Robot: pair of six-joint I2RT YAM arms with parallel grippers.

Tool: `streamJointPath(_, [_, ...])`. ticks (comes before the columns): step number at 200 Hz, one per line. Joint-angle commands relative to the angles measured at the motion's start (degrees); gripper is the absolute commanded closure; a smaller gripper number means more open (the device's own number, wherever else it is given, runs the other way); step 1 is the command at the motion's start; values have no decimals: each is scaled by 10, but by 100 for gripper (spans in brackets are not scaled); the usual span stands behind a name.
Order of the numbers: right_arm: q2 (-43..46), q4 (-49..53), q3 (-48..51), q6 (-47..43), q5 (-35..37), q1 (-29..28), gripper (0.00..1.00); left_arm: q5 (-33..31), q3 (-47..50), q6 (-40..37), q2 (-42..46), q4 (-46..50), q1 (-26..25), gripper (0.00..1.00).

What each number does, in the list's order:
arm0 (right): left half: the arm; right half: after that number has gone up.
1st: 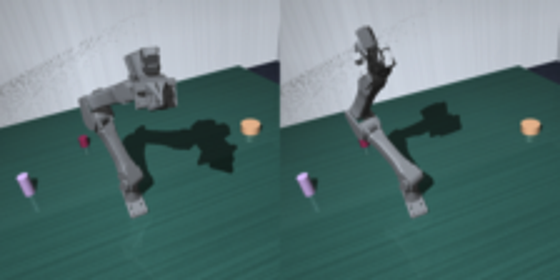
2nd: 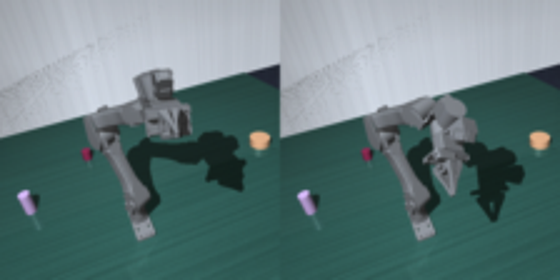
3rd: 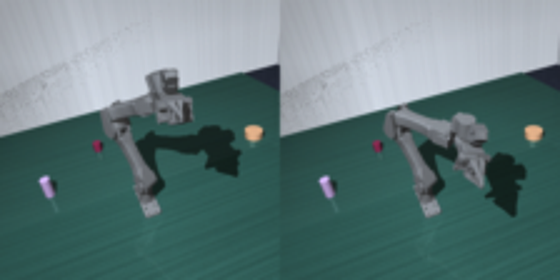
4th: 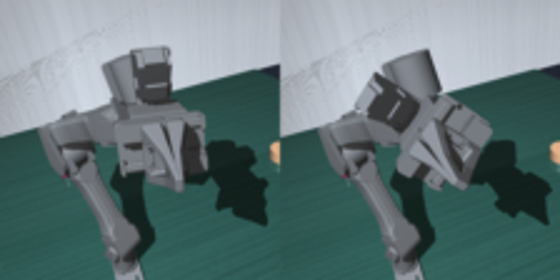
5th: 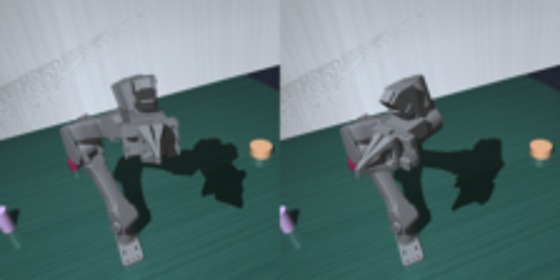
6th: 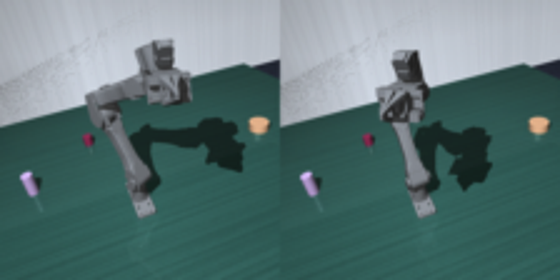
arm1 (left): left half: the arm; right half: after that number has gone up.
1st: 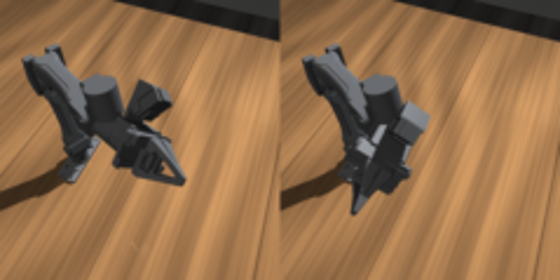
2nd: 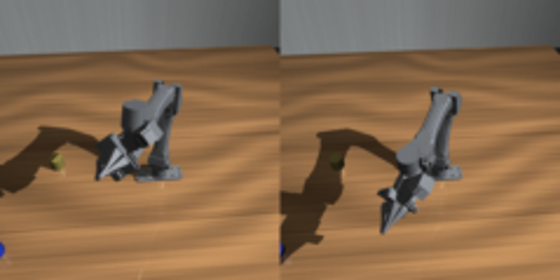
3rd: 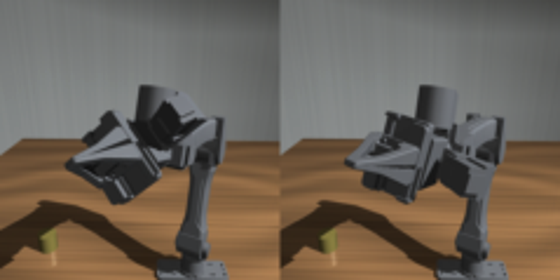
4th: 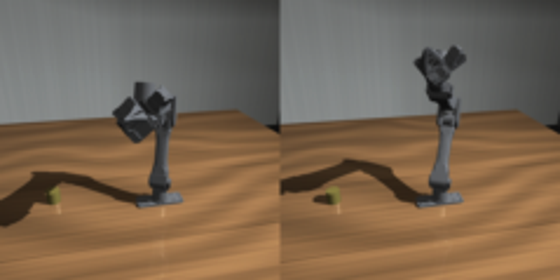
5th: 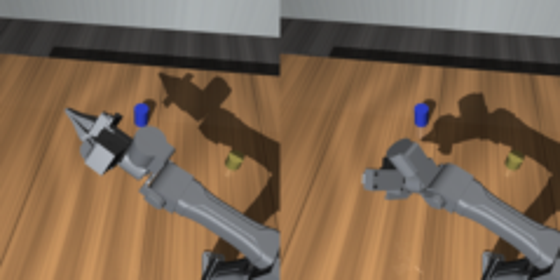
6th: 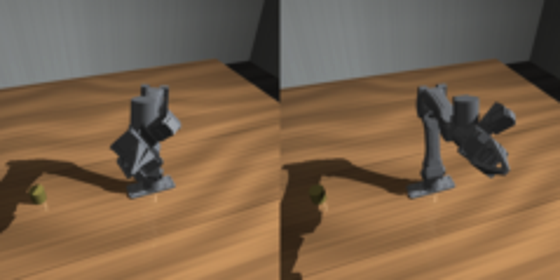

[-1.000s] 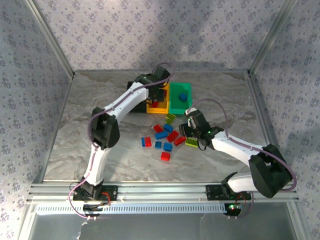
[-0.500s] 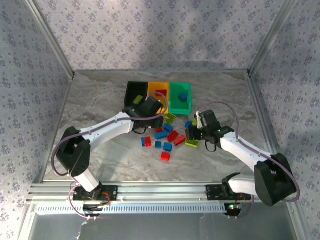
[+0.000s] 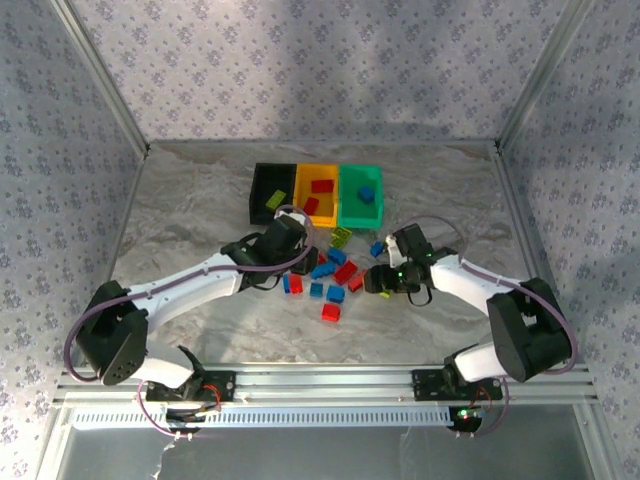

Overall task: Sort the legos into containers by color
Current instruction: Rotate the lego at the center of the table, then pick up the lego from the center of the table.

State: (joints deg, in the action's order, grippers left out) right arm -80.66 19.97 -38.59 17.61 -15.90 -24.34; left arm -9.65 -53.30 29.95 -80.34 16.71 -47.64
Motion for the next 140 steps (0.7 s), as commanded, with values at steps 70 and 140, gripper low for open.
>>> streamJointPath(70, [-30, 111, -76, 35, 158, -125, 25, -14, 31, 10, 19, -30, -1, 44])
streamJointPath(140, [-97, 142, -128, 47, 231, -177, 53, -95, 61, 24, 56, 26, 22, 40])
